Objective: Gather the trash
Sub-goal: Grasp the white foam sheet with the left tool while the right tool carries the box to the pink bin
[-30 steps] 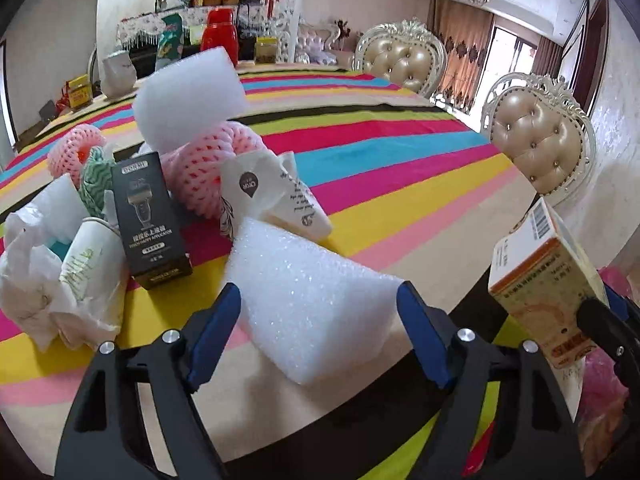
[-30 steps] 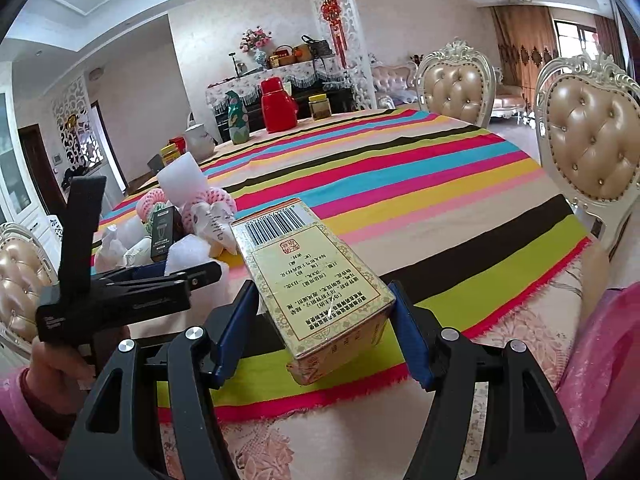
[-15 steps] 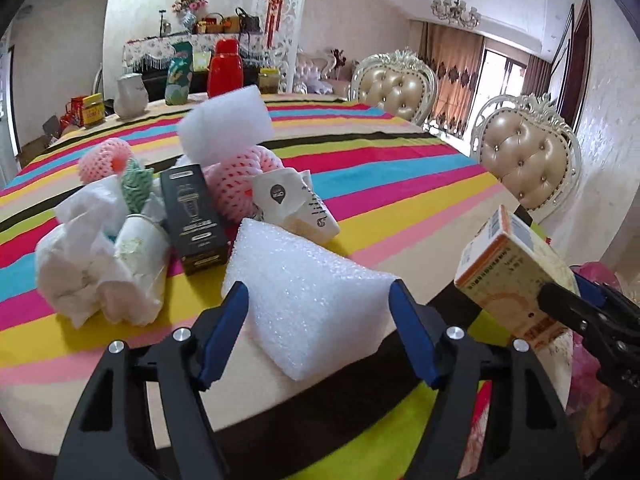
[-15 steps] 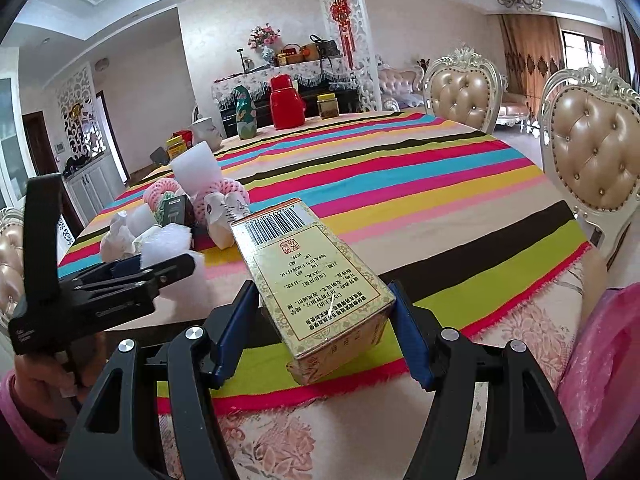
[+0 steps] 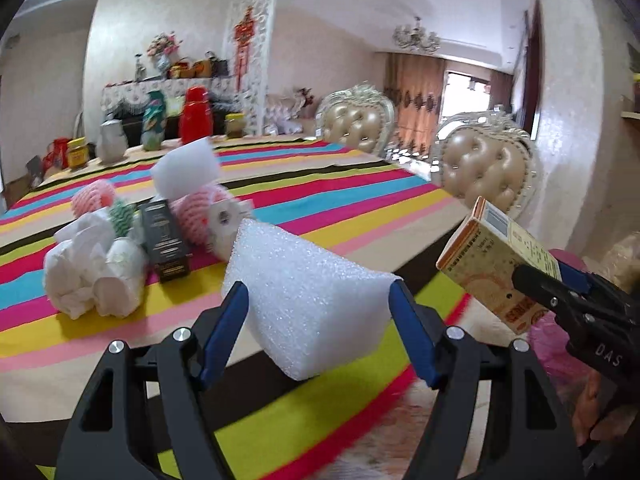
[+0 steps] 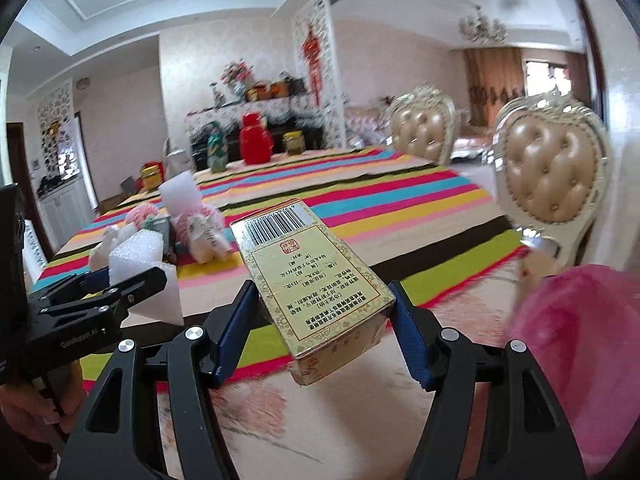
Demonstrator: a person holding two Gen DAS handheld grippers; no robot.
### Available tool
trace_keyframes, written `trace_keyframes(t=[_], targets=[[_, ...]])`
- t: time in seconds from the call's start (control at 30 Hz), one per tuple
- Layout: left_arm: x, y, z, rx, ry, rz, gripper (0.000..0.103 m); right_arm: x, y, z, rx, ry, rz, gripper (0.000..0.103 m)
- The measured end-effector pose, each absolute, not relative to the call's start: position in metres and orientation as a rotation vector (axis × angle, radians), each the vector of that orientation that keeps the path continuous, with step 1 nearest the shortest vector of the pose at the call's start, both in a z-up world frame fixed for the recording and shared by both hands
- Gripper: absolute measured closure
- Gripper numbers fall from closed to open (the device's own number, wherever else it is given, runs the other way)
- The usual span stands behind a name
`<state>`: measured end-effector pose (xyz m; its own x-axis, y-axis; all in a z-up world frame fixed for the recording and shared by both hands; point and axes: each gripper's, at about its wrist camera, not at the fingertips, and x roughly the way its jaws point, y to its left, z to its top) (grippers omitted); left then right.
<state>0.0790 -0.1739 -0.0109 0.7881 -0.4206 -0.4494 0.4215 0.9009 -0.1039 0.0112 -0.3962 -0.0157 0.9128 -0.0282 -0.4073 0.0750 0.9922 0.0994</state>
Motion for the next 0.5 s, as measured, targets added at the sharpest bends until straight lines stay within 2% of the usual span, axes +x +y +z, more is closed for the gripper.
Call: trace_keyframes(t=[0.5], targets=[[0.016, -0.308, 0.008, 0.03, 0.389, -0.858, 0.033, -0.087, -0.528, -0.015, 0.178, 0.356, -0.432, 0.04]])
